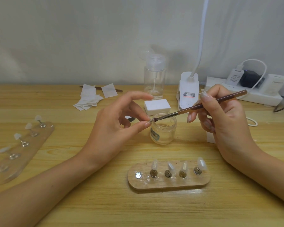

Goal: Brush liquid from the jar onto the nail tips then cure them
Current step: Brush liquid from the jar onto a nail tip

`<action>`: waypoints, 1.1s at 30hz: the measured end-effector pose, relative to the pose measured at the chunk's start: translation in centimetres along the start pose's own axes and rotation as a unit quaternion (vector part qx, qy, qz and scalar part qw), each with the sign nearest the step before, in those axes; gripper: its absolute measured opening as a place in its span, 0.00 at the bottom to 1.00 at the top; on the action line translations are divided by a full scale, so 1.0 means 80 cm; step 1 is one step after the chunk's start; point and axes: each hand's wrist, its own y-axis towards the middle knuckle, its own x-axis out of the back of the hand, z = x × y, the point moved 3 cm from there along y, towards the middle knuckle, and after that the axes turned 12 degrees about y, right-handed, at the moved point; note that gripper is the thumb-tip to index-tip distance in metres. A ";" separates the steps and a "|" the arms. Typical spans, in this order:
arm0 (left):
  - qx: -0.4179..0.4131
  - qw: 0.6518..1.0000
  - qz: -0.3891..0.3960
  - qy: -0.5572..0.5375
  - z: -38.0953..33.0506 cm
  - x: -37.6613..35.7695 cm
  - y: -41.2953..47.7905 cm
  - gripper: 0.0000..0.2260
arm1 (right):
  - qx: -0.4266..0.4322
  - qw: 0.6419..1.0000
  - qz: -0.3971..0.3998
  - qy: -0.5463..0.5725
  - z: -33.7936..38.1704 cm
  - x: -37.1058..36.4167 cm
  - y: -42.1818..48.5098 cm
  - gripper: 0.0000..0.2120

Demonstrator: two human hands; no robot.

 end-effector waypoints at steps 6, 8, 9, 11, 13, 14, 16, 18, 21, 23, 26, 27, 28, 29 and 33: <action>-0.001 1.000 0.001 0.000 0.001 0.001 -0.001 0.19 | -0.004 1.000 -0.003 -0.013 -0.003 0.002 0.001 0.10; 0.000 1.000 0.001 0.001 0.002 0.001 -0.001 0.19 | -0.003 1.000 -0.001 -0.017 -0.003 0.002 0.001 0.10; 0.001 1.000 0.002 0.000 0.002 0.001 -0.001 0.19 | -0.003 1.000 0.001 -0.017 -0.004 0.003 0.001 0.10; 0.003 1.000 0.002 -0.005 0.003 0.001 -0.001 0.20 | -0.002 1.000 -0.001 -0.015 -0.004 0.004 0.001 0.10; 0.014 1.000 0.002 -0.019 0.001 0.002 0.000 0.21 | -0.006 1.000 -0.014 -0.012 -0.005 0.007 0.002 0.10; 0.024 0.999 -0.003 -0.031 -0.001 0.004 0.003 0.22 | -0.010 1.000 -0.024 -0.009 -0.005 0.009 0.003 0.10; 0.048 0.996 -0.026 -0.067 -0.008 0.016 0.013 0.24 | -0.019 0.999 -0.048 -0.001 -0.007 0.014 0.005 0.11; 0.053 0.992 -0.048 -0.100 -0.022 0.036 0.026 0.26 | -0.030 0.997 -0.063 0.012 -0.007 0.018 0.006 0.14; 0.019 0.993 -0.037 -0.111 -0.049 0.059 0.031 0.31 | -0.046 0.996 -0.071 0.035 -0.007 0.018 0.006 0.19; 0.012 0.993 -0.004 -0.114 -0.056 0.059 0.018 0.34 | -0.049 0.995 -0.072 0.040 -0.007 0.017 0.006 0.20; 0.025 0.993 0.075 -0.085 -0.054 0.043 -0.021 0.37 | -0.049 0.995 -0.072 0.045 -0.006 0.015 0.005 0.17; 0.023 0.993 0.102 -0.059 -0.051 0.037 -0.035 0.37 | -0.050 0.995 -0.072 0.046 -0.005 0.014 0.005 0.17; 0.025 0.991 0.124 -0.038 -0.049 0.033 -0.048 0.37 | -0.050 0.995 -0.072 0.046 -0.005 0.013 0.005 0.16; 0.034 0.989 0.139 -0.023 -0.046 0.031 -0.058 0.38 | -0.052 0.995 -0.072 0.046 -0.005 0.013 0.005 0.16; 0.082 0.982 0.171 -0.018 -0.036 0.024 -0.081 0.39 | -0.053 0.995 -0.073 0.047 -0.003 0.011 0.005 0.17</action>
